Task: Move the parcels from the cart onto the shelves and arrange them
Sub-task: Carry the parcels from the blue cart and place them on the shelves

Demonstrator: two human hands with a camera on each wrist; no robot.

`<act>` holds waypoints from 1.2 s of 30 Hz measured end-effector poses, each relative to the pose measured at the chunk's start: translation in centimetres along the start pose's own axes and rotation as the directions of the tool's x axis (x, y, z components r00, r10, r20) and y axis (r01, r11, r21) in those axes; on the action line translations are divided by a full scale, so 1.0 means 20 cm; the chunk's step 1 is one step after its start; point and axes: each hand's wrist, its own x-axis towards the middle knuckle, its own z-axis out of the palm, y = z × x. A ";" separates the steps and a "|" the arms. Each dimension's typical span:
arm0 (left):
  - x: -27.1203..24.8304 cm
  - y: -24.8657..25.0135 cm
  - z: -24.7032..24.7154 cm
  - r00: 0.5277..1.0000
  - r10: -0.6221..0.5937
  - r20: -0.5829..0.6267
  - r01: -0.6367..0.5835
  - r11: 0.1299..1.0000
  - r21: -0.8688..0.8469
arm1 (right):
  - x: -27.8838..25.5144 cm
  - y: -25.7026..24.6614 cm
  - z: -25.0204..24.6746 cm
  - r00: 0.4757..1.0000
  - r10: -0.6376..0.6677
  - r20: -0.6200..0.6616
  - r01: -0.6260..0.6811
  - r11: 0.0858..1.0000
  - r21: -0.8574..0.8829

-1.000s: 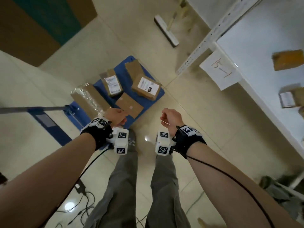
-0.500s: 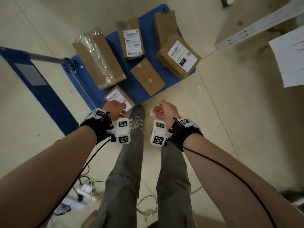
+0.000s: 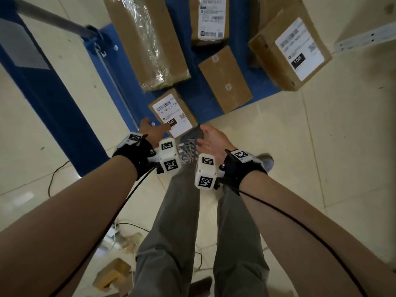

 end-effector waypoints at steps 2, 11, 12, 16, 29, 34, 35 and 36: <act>0.03 0.00 0.02 1.000 0.000 -0.019 0.000 1.000 -0.024 | 0.06 -0.02 0.03 1.000 0.001 0.005 -0.001 0.999 -0.046; -0.02 0.17 0.10 0.985 -0.057 0.164 0.077 0.990 -0.120 | 0.22 0.00 0.06 0.993 0.001 0.115 0.008 0.996 -0.083; -0.06 0.20 0.11 0.993 -0.045 0.112 0.062 0.987 -0.147 | 0.24 0.01 0.06 0.991 0.009 0.133 0.002 0.997 -0.079; 0.13 0.08 0.21 0.983 -0.086 -0.165 0.078 0.996 -0.052 | 0.25 0.03 0.00 0.976 0.012 0.217 0.003 0.998 -0.068; -0.30 0.01 0.17 0.980 -0.062 0.191 0.084 0.991 -0.106 | -0.10 -0.01 -0.25 0.987 -0.151 -0.055 0.157 0.978 0.136; -0.65 0.19 0.23 0.897 0.042 0.440 0.025 0.989 -0.144 | -0.25 -0.04 -0.52 0.979 -0.126 -0.161 0.152 0.975 0.160; -0.69 0.21 0.25 0.885 0.075 0.460 0.010 0.984 -0.179 | -0.28 -0.03 -0.57 0.984 -0.106 -0.143 0.130 0.976 0.177; -0.74 0.22 0.27 0.874 0.066 0.481 0.037 0.979 -0.202 | -0.32 -0.03 -0.62 0.990 -0.087 -0.115 0.109 0.974 0.198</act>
